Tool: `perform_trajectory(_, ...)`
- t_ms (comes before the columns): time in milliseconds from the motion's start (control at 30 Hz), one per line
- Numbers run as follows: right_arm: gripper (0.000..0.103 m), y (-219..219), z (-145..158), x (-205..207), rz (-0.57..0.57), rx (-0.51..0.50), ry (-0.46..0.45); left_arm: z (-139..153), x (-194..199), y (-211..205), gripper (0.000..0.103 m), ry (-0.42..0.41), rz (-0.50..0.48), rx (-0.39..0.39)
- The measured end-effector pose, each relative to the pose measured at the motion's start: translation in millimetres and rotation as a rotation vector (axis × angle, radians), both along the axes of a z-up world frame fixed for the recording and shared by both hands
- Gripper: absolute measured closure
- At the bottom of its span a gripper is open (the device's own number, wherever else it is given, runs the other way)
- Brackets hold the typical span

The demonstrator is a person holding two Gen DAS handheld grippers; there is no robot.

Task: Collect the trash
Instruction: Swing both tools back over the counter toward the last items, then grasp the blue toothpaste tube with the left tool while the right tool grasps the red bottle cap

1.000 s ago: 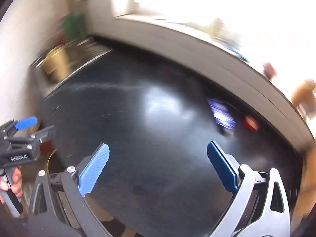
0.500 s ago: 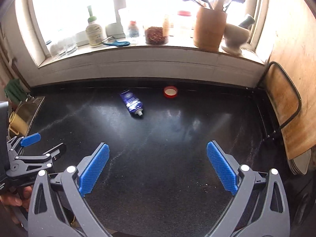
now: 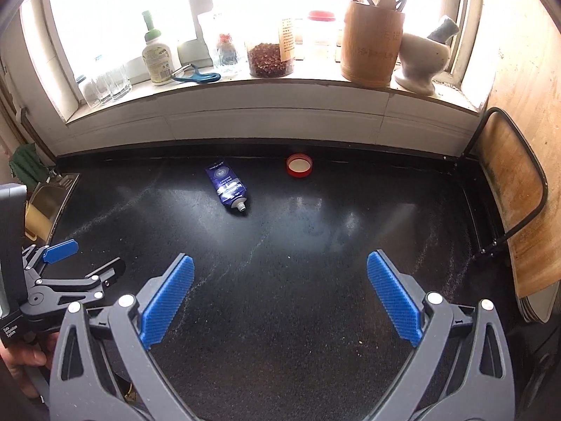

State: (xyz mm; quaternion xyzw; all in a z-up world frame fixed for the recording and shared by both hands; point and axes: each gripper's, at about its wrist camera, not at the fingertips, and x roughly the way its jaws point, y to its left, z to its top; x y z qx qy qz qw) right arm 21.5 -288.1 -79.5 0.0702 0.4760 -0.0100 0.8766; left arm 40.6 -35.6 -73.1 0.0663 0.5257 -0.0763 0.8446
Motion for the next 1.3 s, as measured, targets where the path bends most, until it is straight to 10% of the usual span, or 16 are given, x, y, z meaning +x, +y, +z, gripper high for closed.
perform_trajectory(367, 0.007, -26.8, -28.5, 64.2, 0.046, 0.026, 0.045, -21.3, 61.3, -40.7, 0.007, 0.035, 0.012, 0.024)
perform_trajectory(900, 0.007, -54.3, -134.6, 194.0, 0.1, 0.039, 0.147, -144.4, 191.2, -107.7, 0.008, 0.234, 0.15, 0.024)
perform_trajectory(1300, 0.017, -59.0, -202.5, 253.0, 0.117, 0.044, 0.213, -158.0, 212.9, -104.5, 0.01, 0.175, 0.185, 0.019)
